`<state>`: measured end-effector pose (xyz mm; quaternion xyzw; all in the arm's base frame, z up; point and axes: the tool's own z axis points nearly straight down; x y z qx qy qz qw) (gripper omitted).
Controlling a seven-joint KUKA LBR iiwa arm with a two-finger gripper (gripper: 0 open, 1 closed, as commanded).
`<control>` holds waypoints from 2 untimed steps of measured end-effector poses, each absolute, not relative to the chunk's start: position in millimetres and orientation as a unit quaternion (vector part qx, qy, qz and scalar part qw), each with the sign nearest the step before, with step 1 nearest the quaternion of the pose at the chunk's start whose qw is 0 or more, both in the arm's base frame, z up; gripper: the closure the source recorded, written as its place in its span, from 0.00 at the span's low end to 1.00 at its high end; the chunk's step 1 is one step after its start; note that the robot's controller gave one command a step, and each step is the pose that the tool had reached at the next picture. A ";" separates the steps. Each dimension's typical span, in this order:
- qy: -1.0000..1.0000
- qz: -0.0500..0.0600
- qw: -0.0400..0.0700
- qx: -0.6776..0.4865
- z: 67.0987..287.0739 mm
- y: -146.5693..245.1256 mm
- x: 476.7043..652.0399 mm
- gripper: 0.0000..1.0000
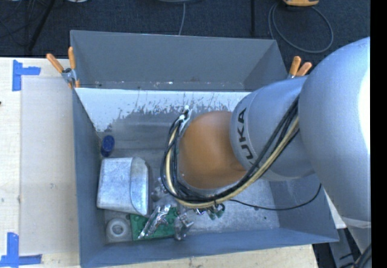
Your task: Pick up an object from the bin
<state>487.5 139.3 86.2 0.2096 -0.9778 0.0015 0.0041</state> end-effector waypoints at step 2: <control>-0.975 0.000 -0.004 0.221 255.8 138.0 500.3 1.00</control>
Offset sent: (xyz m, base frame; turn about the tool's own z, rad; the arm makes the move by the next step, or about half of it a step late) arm 0.0000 0.0000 0.0000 0.0000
